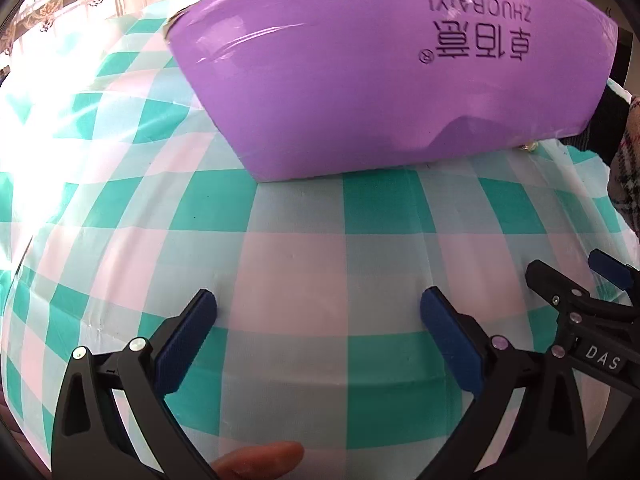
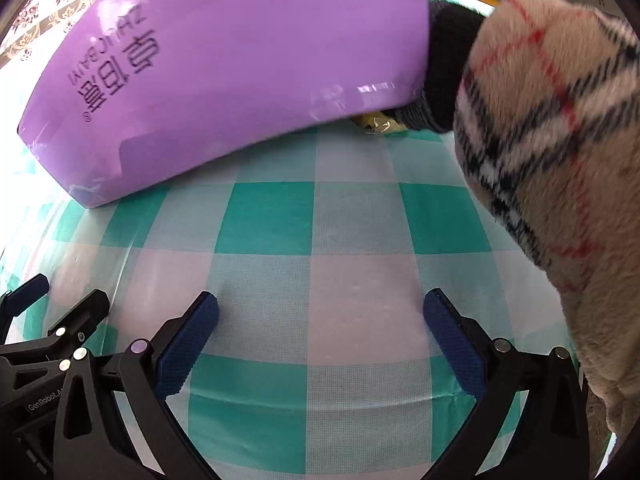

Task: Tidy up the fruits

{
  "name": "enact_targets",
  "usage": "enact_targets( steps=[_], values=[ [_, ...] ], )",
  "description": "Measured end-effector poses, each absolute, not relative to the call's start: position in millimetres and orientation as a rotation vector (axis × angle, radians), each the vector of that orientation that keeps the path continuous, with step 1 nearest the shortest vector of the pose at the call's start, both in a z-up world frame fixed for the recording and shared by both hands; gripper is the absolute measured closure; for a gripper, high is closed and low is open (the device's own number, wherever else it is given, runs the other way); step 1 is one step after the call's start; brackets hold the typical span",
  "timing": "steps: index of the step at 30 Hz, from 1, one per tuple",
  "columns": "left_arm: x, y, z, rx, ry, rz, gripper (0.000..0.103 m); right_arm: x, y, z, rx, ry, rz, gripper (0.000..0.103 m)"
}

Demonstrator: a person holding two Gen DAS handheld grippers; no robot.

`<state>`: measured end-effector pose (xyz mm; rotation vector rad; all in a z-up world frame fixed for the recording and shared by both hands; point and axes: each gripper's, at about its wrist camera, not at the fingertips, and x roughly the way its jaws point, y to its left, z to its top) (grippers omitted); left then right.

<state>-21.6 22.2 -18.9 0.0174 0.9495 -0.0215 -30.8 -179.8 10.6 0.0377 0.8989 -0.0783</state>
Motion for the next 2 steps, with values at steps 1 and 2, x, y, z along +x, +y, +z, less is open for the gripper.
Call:
enact_targets(
  steps=[1, 2],
  values=[
    [-21.2, 22.2, -18.9, 0.017, 0.95, -0.021, 0.001, -31.0, -177.9, 11.5, 0.025, 0.896, -0.085, 0.004],
    [-20.4, 22.3, -18.4, 0.018, 0.95, -0.022, 0.001, -32.6, -170.9, 13.2, -0.021, 0.885, -0.098, 0.004]
  ],
)
